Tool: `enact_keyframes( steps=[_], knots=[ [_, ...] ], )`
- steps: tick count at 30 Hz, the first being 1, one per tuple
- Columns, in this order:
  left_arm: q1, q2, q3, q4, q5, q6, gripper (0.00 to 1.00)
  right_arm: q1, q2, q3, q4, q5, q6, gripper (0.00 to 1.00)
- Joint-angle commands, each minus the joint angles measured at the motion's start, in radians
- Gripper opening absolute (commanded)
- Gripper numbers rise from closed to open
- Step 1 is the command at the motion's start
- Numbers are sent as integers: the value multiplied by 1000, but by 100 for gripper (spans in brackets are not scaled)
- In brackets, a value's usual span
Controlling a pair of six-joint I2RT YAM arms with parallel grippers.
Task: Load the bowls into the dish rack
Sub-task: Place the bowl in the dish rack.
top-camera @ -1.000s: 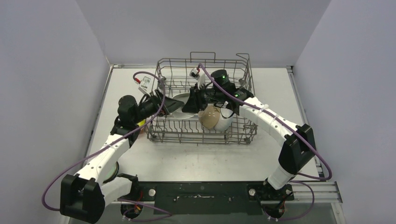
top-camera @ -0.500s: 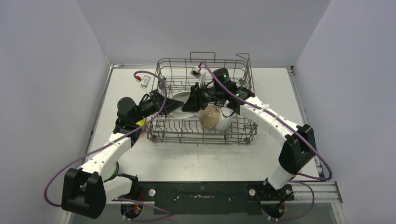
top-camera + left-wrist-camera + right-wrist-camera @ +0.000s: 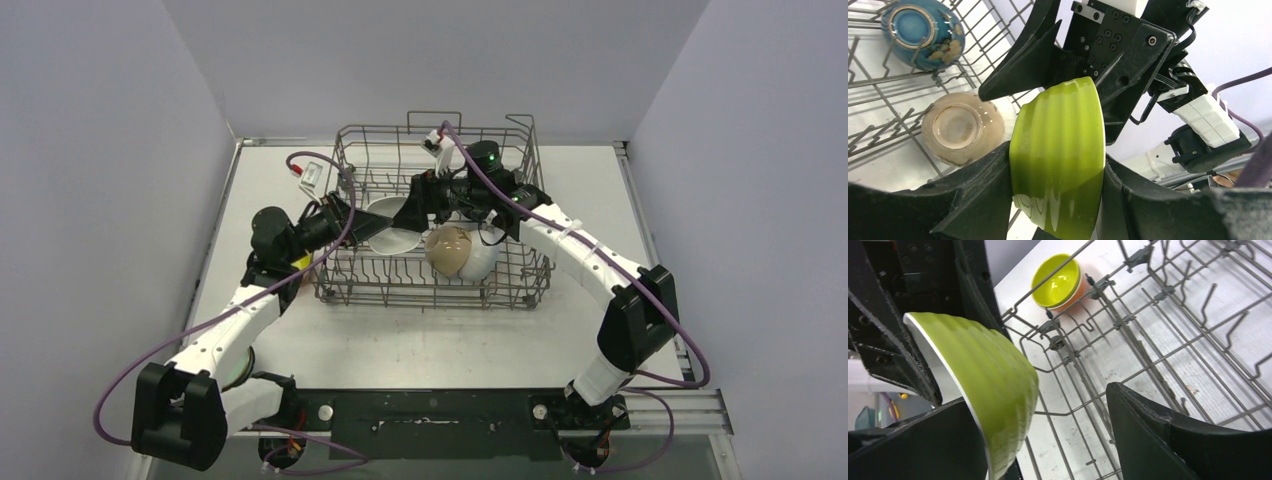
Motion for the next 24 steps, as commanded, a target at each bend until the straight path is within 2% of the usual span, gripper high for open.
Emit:
enact_keyframes(
  steps=[1, 4, 7, 10, 13, 15, 17, 19, 21, 24],
  knots=[
    [6, -38, 84, -93, -56, 77, 0, -27, -39, -17, 54, 55, 2, 77],
    [7, -39, 105, -170, -86, 113, 0, -41, -45, -27, 37, 88, 0, 77],
    [7, -36, 112, -184, -102, 115, 0, -50, -53, -38, 29, 113, -9, 72],
    [5, -28, 121, -193, -109, 118, 0, -49, -52, -41, 25, 117, -16, 59],
    [4, -16, 133, -207, -114, 122, 0, -49, -46, -42, 22, 109, -20, 39],
    [3, -7, 146, -220, -112, 125, 0, -50, -44, -43, 21, 110, -22, 36],
    [0, -2, 161, -251, -119, 141, 0, -50, -46, -41, 14, 115, -26, 40],
    [-6, 2, 179, -297, -134, 168, 0, -51, -51, -42, 8, 130, -28, 52],
    [-14, 4, 196, -345, -158, 194, 0, -52, -55, -41, -4, 149, -35, 69],
    [-19, 11, 217, -406, -187, 221, 0, -56, -65, -41, -34, 186, -55, 82]
  ],
)
